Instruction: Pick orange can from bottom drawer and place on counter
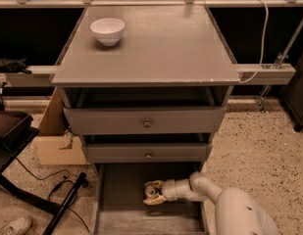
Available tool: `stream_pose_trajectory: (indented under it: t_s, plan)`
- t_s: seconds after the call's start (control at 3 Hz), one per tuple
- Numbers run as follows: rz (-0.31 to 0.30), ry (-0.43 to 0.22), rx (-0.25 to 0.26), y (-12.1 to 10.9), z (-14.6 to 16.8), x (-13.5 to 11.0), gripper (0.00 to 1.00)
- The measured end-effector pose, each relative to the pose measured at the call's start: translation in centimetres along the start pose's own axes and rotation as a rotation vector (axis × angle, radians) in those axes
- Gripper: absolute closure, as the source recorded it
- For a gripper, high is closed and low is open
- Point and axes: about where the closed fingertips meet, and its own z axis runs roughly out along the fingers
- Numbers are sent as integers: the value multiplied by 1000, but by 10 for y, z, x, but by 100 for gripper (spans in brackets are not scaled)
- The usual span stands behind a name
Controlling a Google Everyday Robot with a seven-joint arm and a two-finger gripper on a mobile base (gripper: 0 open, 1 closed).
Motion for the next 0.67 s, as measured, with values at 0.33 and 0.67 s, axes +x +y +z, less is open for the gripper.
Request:
stream_pose_trajectory:
  t_s: [0.33, 0.67]
  plan:
    - [0, 0, 0, 0, 0, 0, 65]
    - [6, 3, -3, 9, -11, -12, 88]
